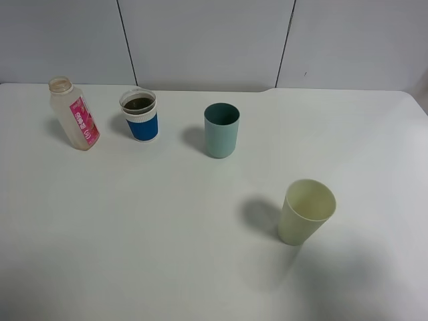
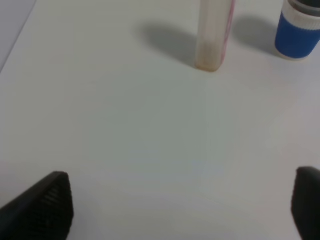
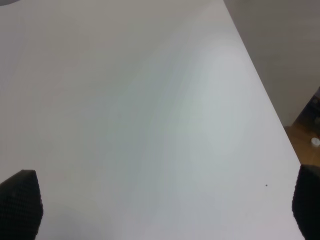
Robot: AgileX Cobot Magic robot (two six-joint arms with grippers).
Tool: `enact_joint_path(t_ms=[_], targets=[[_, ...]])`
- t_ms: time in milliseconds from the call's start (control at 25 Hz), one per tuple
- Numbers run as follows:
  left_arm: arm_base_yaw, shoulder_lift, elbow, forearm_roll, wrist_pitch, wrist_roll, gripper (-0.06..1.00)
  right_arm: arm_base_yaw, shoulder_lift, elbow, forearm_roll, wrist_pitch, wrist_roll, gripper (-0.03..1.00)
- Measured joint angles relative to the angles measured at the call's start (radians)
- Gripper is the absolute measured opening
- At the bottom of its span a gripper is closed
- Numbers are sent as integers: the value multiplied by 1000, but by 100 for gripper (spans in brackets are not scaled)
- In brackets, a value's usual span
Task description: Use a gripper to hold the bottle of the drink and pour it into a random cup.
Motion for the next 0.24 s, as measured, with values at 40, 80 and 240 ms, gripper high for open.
enact_joint_path(t_ms=[40, 80, 240], targets=[[0, 0, 0, 0, 0, 0, 82, 0, 0, 0, 0, 0, 0, 100], [0, 0, 0, 0, 0, 0, 82, 0, 0, 0, 0, 0, 0, 100], [0, 0, 0, 0, 0, 0, 82, 0, 0, 0, 0, 0, 0, 100]])
